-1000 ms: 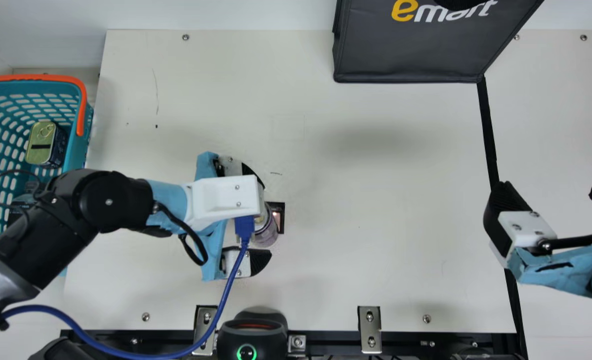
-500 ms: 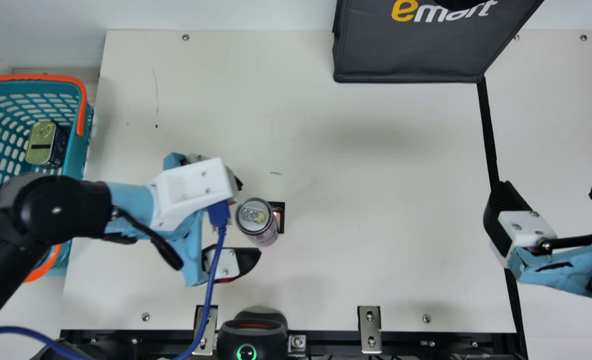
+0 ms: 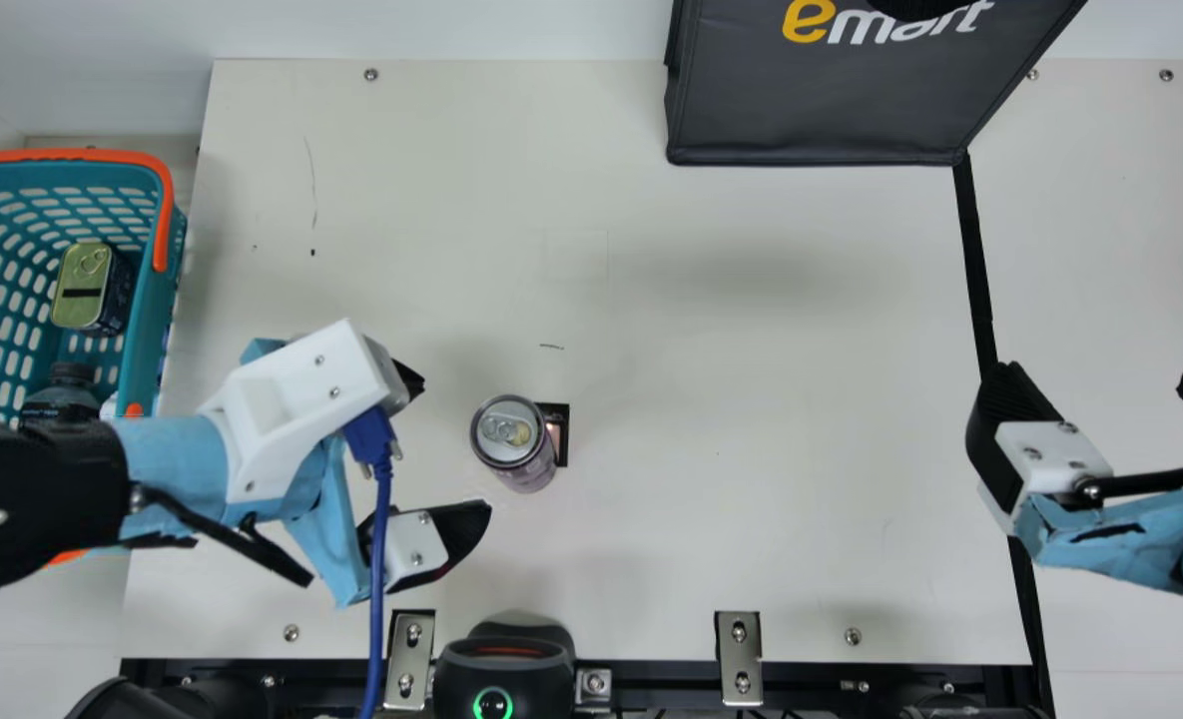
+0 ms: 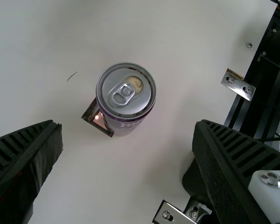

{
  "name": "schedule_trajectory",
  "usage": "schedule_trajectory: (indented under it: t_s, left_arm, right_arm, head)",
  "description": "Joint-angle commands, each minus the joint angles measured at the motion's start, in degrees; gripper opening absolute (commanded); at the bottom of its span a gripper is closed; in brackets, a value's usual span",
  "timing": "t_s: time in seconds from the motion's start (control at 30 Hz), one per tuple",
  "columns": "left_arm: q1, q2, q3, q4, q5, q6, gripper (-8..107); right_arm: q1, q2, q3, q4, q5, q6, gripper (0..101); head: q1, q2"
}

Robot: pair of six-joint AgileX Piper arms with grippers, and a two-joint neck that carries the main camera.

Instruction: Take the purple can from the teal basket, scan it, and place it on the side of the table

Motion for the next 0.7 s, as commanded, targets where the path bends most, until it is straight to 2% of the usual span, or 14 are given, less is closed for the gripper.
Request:
schedule_trajectory:
  t_s: [0.0, 0.23, 0.67]
  left_arm:
    - [-0.30, -0.30, 0.20, 0.15, -0.31, -1.22, 90]
    - [-1.71, -0.53, 1.40, 0.27, -2.54, -1.38, 90]
    - [-2.35, 0.92, 8.08, -3.07, -10.26, 5.30, 90]
  right_arm:
    - [0.00, 0.00, 0.00, 0.00, 0.00, 0.00, 95]
    - [0.00, 0.00, 0.00, 0.00, 0.00, 0.00, 95]
    - [0.00, 0.00, 0.00, 0.00, 0.00, 0.00, 95]
  head:
    - [-1.66, 0.09]
    - [-1.66, 0.09]
    - [-1.66, 0.09]
